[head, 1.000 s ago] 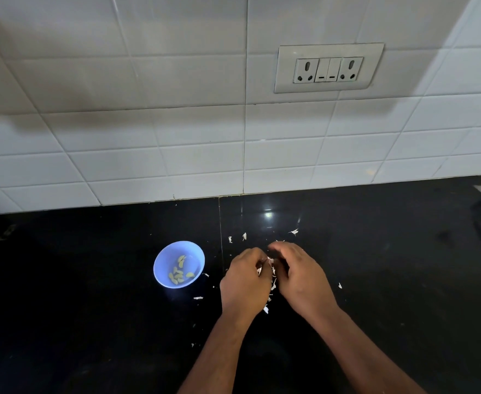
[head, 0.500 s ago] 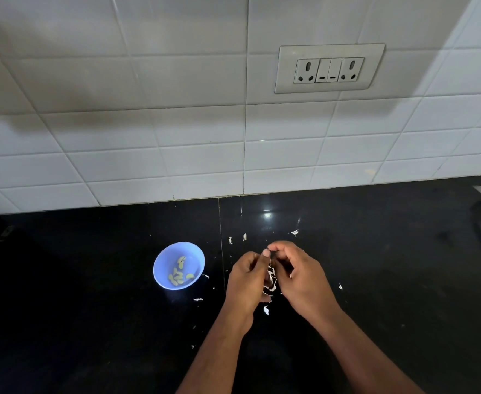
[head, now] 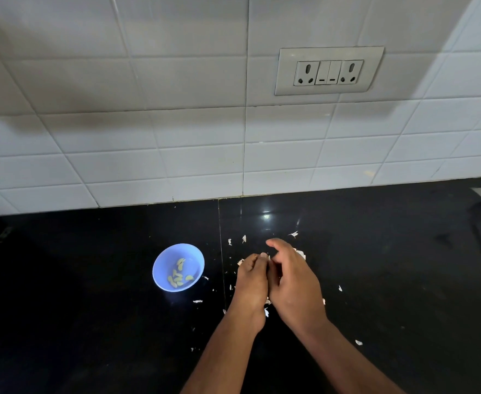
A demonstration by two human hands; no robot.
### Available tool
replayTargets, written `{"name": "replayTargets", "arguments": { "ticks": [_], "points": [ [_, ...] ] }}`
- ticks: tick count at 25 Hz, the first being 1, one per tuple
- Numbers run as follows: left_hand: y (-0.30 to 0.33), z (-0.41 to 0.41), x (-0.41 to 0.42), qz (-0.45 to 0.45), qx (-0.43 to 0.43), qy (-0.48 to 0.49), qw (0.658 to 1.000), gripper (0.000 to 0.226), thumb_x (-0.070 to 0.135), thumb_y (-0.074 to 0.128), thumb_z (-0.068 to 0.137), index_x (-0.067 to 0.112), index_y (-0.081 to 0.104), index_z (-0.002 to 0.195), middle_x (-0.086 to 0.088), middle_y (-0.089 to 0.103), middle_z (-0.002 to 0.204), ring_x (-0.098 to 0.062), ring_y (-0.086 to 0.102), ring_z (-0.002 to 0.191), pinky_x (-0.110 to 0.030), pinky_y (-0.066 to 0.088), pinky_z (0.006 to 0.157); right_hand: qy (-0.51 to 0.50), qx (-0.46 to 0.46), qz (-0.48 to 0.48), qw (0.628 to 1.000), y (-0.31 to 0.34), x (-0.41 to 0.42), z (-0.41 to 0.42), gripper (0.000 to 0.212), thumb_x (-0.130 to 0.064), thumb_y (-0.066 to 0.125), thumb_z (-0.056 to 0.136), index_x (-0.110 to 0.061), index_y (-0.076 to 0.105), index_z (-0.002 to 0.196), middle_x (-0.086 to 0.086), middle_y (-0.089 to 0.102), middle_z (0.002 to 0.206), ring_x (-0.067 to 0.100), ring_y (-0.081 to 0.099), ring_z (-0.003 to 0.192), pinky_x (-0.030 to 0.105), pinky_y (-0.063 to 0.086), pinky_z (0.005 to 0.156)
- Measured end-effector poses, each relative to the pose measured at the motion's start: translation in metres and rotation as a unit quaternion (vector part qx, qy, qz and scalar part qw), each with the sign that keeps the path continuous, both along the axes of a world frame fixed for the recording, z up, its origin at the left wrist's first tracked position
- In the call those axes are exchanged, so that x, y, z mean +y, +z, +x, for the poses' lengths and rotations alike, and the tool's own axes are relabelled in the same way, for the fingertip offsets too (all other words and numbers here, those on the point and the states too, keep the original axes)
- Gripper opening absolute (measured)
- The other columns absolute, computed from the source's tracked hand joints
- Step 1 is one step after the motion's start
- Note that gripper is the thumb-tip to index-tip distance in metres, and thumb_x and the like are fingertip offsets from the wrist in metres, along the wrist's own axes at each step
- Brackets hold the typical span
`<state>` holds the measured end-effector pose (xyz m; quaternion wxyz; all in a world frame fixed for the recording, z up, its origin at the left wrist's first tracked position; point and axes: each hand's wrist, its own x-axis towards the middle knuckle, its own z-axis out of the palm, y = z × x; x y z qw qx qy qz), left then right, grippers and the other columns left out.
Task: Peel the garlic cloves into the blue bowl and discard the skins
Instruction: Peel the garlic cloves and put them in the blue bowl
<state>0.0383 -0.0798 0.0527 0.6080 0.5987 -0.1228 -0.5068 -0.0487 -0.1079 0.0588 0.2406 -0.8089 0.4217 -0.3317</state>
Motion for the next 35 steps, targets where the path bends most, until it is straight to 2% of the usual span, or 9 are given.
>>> {"name": "replayTargets", "arguments": {
  "ticks": [5,11,15,18,20,22,25,30,35],
  "points": [
    [-0.004,0.003,0.004,0.038,-0.047,-0.051,0.997,0.038,0.028,0.045,0.112,-0.006,0.062,0.108,-0.01,0.066,0.088,-0.02,0.062,0.081,-0.035,0.05,0.07,-0.047,-0.143,0.134,0.979,0.003,-0.007,-0.006,0.048,-0.006,0.07,0.095,-0.026,0.054,0.135,-0.01,0.069,0.088,0.004,0.065,0.083,0.012,0.045,0.071],
    [-0.002,0.021,0.015,-0.012,-0.071,-0.016,0.997,0.018,0.023,0.061,0.105,0.029,0.072,0.118,0.001,0.076,0.105,-0.012,0.069,0.081,-0.029,0.057,0.068,0.032,-0.082,0.134,0.987,0.015,-0.025,-0.02,0.057,-0.005,0.071,0.094,-0.027,0.05,0.141,-0.015,0.07,0.088,0.006,0.068,0.091,0.012,0.047,0.083],
    [0.001,0.022,0.013,-0.035,-0.06,-0.015,0.997,0.008,0.02,0.075,0.097,0.016,0.077,0.104,-0.001,0.075,0.09,-0.011,0.067,0.076,-0.031,0.057,0.064,0.078,-0.042,0.071,0.994,0.014,-0.027,-0.021,0.063,-0.004,0.072,0.093,-0.027,0.046,0.146,-0.011,0.068,0.088,0.011,0.068,0.09,0.019,0.051,0.085],
    [-0.001,0.018,0.012,-0.051,0.028,0.019,0.998,0.004,0.01,0.074,0.096,0.009,0.078,0.094,-0.005,0.072,0.082,-0.011,0.063,0.07,-0.029,0.053,0.061,0.054,-0.089,0.126,0.986,0.018,-0.023,-0.016,0.057,-0.004,0.072,0.093,-0.029,0.051,0.14,-0.01,0.072,0.088,0.009,0.07,0.086,0.017,0.052,0.081],
    [0.001,0.014,0.009,-0.078,0.102,0.058,0.99,0.01,0.006,0.072,0.096,0.009,0.078,0.089,-0.007,0.071,0.078,-0.012,0.062,0.066,-0.027,0.052,0.061,0.001,-0.213,0.254,0.943,0.019,-0.02,-0.009,0.05,0.0,0.072,0.093,-0.024,0.055,0.133,-0.005,0.075,0.088,0.009,0.071,0.082,0.02,0.054,0.078],
    [0.005,0.008,0.007,-0.098,0.162,0.093,0.977,0.012,0.004,0.069,0.096,0.008,0.076,0.088,-0.008,0.07,0.075,-0.012,0.064,0.063,-0.026,0.053,0.062,-0.035,-0.366,0.392,0.843,0.018,-0.016,0.0,0.044,0.009,0.07,0.091,-0.015,0.057,0.126,0.003,0.074,0.082,0.013,0.068,0.073,0.027,0.054,0.073],
    [0.009,0.001,0.004,-0.088,0.204,0.121,0.967,0.006,0.008,0.07,0.096,0.011,0.074,0.093,-0.001,0.071,0.074,-0.009,0.064,0.063,-0.025,0.051,0.065,-0.055,-0.444,0.462,0.765,0.014,-0.01,0.007,0.039,0.011,0.067,0.091,-0.011,0.057,0.122,0.008,0.074,0.082,0.016,0.067,0.069,0.034,0.054,0.078],
    [0.008,0.001,0.005,-0.037,0.149,0.135,0.979,0.006,0.019,0.077,0.093,0.02,0.08,0.087,0.004,0.07,0.075,-0.004,0.054,0.058,-0.02,0.037,0.052,-0.061,-0.294,0.405,0.864,-0.001,-0.008,0.001,0.027,0.003,0.066,0.096,-0.012,0.07,0.118,0.009,0.078,0.09,0.022,0.072,0.081,0.041,0.059,0.081],
    [0.006,0.001,0.013,-0.016,0.085,0.131,0.988,0.008,0.02,0.079,0.092,0.013,0.082,0.096,0.005,0.069,0.07,0.0,0.056,0.052,-0.016,0.044,0.048,-0.035,-0.314,0.394,0.863,0.009,-0.013,-0.001,0.011,-0.011,0.076,0.093,-0.01,0.08,0.104,0.007,0.08,0.092,0.021,0.075,0.086,0.031,0.061,0.081]
  ]
}}
